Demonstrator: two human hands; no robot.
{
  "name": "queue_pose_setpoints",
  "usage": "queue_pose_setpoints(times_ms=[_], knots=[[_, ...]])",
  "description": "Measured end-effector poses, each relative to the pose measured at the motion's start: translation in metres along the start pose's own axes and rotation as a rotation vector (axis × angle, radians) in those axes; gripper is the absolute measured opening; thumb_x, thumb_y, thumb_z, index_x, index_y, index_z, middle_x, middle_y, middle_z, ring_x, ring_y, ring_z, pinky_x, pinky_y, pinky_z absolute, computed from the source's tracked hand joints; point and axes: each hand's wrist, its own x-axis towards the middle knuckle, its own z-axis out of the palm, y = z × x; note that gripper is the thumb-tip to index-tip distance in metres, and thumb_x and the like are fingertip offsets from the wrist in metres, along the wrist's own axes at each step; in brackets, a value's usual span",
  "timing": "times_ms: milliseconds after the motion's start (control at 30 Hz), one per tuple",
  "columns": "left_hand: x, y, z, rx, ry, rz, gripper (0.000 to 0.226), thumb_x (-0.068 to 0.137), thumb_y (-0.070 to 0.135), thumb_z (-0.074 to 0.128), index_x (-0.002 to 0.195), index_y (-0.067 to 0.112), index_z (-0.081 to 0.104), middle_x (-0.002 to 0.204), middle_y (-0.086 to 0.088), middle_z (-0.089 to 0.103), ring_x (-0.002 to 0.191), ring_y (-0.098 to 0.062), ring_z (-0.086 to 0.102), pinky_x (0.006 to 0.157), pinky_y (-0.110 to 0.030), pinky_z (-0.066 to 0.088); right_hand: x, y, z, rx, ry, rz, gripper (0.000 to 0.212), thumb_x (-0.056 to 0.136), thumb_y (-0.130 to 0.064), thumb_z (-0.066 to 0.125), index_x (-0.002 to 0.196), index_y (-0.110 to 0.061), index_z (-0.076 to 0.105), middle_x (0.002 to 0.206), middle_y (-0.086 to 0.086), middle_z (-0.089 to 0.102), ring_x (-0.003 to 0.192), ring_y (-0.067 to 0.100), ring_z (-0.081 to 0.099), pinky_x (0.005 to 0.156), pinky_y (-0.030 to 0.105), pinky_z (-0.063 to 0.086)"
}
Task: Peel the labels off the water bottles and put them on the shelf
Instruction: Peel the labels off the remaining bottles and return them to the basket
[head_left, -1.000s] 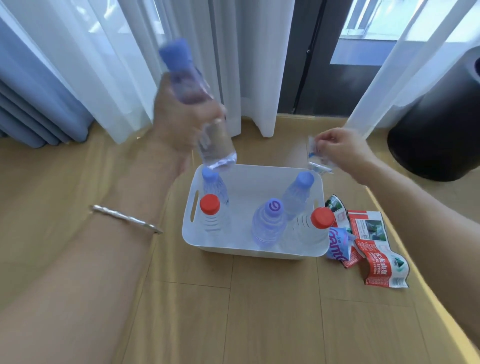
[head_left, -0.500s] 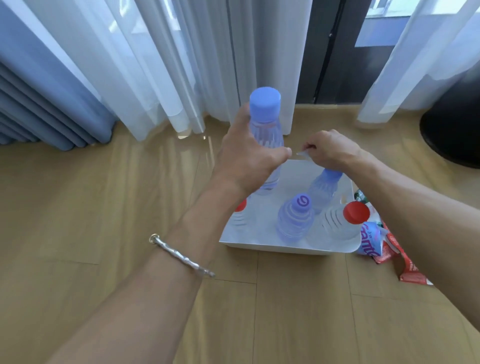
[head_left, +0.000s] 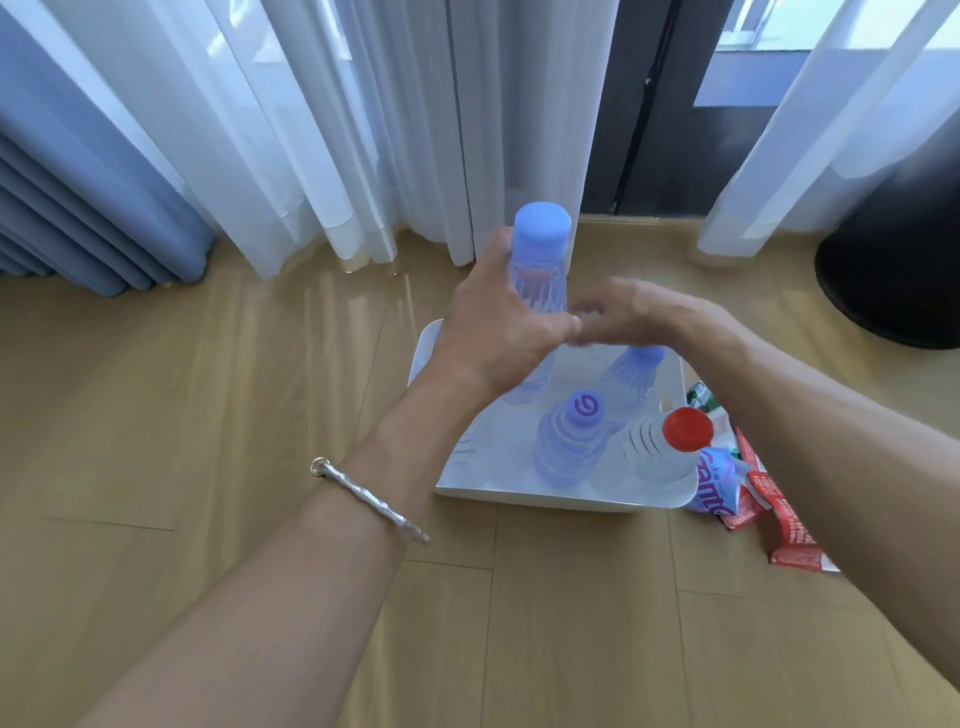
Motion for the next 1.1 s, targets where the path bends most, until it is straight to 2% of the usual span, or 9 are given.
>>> queue_pose_setpoints(times_ms=[100,200,267,367,533,733,900,1000,1100], knots=[[0.006,-0.003,0.006,0.029,0.015,-0.053,0.055,0.070,0.020,0.076,0.118,0.019,0.049,0.095,0.008,0.058,0.089,-0.016,0.057,0.070,-0.018,0.043,-0.024,-0.024,-0.026,0.497,0.295,-0.136,0.028,0.093,-0.034,0.051,0.089,-0.015,0.071,0.090,0.006,0.069,0.085,0.024,0.063,0.075,0.035,0.047],[0.012,-0.003,0.010,0.032,0.015,-0.069,0.066,0.063,0.029,0.074,0.125,0.026,0.049,0.108,0.010,0.065,0.098,-0.014,0.062,0.083,-0.029,0.050,-0.053,-0.046,-0.054,0.819,0.312,-0.289,0.044,0.097,-0.049,0.040,0.087,-0.019,0.071,0.084,0.004,0.069,0.069,0.016,0.062,0.067,0.031,0.047],[0.014,-0.003,0.013,0.023,0.031,-0.093,0.068,0.069,0.029,0.075,0.129,0.025,0.045,0.113,0.009,0.062,0.100,-0.014,0.059,0.084,-0.027,0.047,-0.066,-0.053,-0.061,0.624,0.312,-0.331,0.048,0.087,-0.063,0.047,0.098,-0.022,0.070,0.086,0.003,0.067,0.067,0.009,0.057,0.067,0.028,0.048],[0.014,-0.004,0.016,0.059,0.024,-0.071,0.067,0.075,0.031,0.073,0.133,0.024,0.041,0.115,0.008,0.061,0.106,-0.015,0.058,0.088,-0.030,0.047,-0.070,-0.056,-0.053,0.340,0.349,-0.304,0.028,0.077,-0.051,0.068,0.099,-0.034,0.061,0.079,-0.011,0.060,0.068,0.003,0.054,0.067,0.023,0.047],[0.019,-0.015,0.001,0.288,-0.220,-0.054,0.076,0.068,0.045,0.071,0.136,0.025,0.044,0.132,0.007,0.057,0.121,-0.016,0.053,0.100,-0.035,0.044,-0.061,-0.049,-0.025,0.207,0.467,-0.196,0.025,0.072,-0.042,0.065,0.089,-0.023,0.063,0.081,-0.004,0.064,0.079,0.022,0.059,0.067,0.035,0.051],[0.018,-0.049,-0.021,0.546,-0.126,-0.234,0.059,0.085,0.022,0.061,0.140,0.020,0.043,0.144,-0.004,0.044,0.132,-0.022,0.041,0.101,-0.030,0.035,-0.042,-0.036,0.026,-0.023,0.286,-0.048,0.029,0.074,-0.034,0.066,0.099,-0.021,0.062,0.098,0.004,0.065,0.087,0.029,0.058,0.064,0.030,0.040],[0.019,-0.061,-0.017,0.550,-0.193,-0.334,0.043,0.094,0.014,0.045,0.138,0.012,0.045,0.144,-0.007,0.045,0.129,-0.026,0.043,0.094,-0.027,0.035,-0.037,-0.029,0.029,0.028,0.151,0.061,0.037,0.080,-0.033,0.067,0.111,-0.015,0.058,0.109,0.010,0.063,0.087,0.025,0.052,0.067,0.028,0.037],[0.024,-0.067,-0.017,0.512,-0.176,-0.351,0.044,0.091,0.014,0.053,0.136,0.017,0.050,0.144,-0.003,0.046,0.130,-0.023,0.044,0.098,-0.025,0.035,-0.037,-0.027,0.027,0.052,0.130,0.080,0.046,0.081,-0.037,0.068,0.119,-0.015,0.055,0.115,0.011,0.060,0.089,0.024,0.050,0.069,0.029,0.039],[0.027,-0.081,-0.014,0.463,-0.084,-0.393,0.033,0.085,0.017,0.064,0.118,0.020,0.061,0.129,-0.003,0.056,0.115,-0.023,0.054,0.082,-0.023,0.039,-0.038,-0.024,0.026,0.088,0.105,0.096,0.046,0.082,-0.042,0.067,0.118,-0.017,0.055,0.113,0.008,0.059,0.089,0.023,0.052,0.069,0.029,0.040]])
